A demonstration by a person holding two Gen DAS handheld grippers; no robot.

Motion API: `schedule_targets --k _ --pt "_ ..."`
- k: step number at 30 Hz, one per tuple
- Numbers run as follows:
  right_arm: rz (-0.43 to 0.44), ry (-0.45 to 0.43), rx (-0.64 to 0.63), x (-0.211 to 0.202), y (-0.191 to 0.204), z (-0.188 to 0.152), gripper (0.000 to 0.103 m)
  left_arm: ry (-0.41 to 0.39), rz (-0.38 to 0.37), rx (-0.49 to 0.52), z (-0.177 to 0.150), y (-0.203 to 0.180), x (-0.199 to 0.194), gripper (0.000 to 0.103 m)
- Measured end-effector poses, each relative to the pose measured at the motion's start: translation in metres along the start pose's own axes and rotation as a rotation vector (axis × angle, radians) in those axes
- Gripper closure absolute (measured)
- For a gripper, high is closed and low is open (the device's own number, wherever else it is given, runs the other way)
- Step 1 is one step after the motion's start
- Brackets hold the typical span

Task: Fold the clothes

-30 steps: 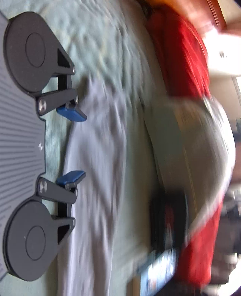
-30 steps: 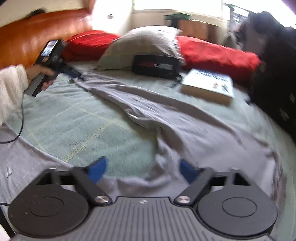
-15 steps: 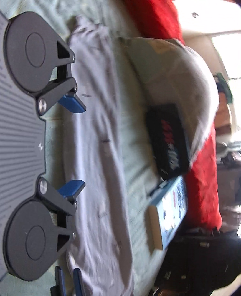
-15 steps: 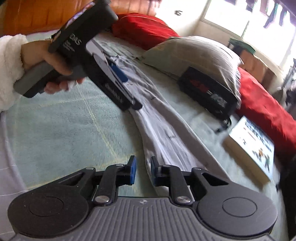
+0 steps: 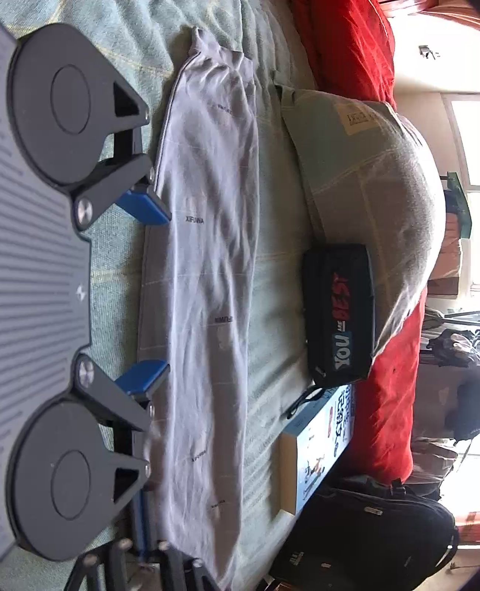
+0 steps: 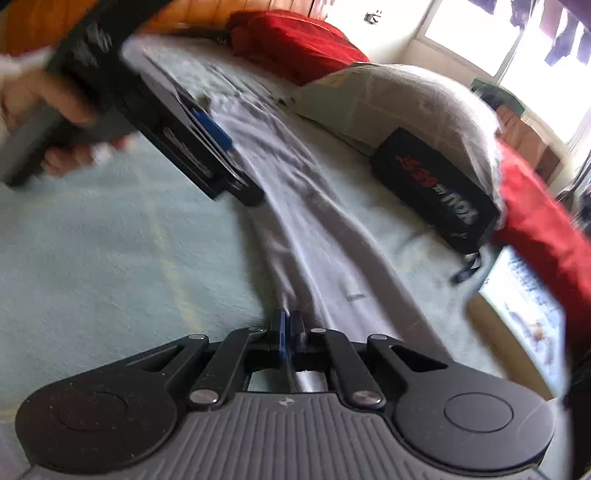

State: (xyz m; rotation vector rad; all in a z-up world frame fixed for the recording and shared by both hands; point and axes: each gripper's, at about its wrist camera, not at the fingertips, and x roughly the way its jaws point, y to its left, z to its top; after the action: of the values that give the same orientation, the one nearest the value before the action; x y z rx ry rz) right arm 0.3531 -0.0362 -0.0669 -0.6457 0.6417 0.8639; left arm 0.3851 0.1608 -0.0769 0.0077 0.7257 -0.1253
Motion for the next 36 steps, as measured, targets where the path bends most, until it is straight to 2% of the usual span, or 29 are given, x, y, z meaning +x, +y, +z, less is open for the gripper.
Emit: schedule_targets --k 2,6,11,16,21,24,32,34,36 --pt "0.042 -0.004 0.035 -0.008 -0.009 0.001 0.099 0.000 0.002 0.002 0.000 0.000 0.001 0.021" --pt "0.117 -0.015 0.105 -0.023 -0.028 0.004 0.088 0.005 0.014 0.006 -0.001 -0.001 0.003 0.021" --pt "-0.074 0.002 0.260 -0.022 -0.088 0.004 0.087 0.010 0.028 0.013 -0.002 -0.003 0.006 0.021" --pt "-0.137 0.056 0.445 0.008 -0.146 -0.006 0.087 0.013 0.036 0.024 -0.004 -0.005 0.009 0.021" --pt "-0.082 0.047 0.454 0.028 -0.150 0.000 0.089 0.015 0.039 0.030 -0.005 -0.005 0.011 0.021" --pt "-0.024 0.042 0.427 0.033 -0.141 0.004 0.091 0.016 0.038 0.028 -0.005 -0.005 0.011 0.020" --pt "0.030 0.053 0.321 0.028 -0.104 -0.005 0.091 0.019 0.038 0.023 -0.006 -0.004 0.012 0.019" --pt "0.018 0.030 0.329 0.024 -0.108 -0.003 0.091 0.019 0.039 0.023 -0.006 -0.004 0.012 0.019" --pt "-0.001 0.015 0.417 0.026 -0.126 -0.001 0.091 0.018 0.040 0.024 -0.006 -0.004 0.013 0.019"
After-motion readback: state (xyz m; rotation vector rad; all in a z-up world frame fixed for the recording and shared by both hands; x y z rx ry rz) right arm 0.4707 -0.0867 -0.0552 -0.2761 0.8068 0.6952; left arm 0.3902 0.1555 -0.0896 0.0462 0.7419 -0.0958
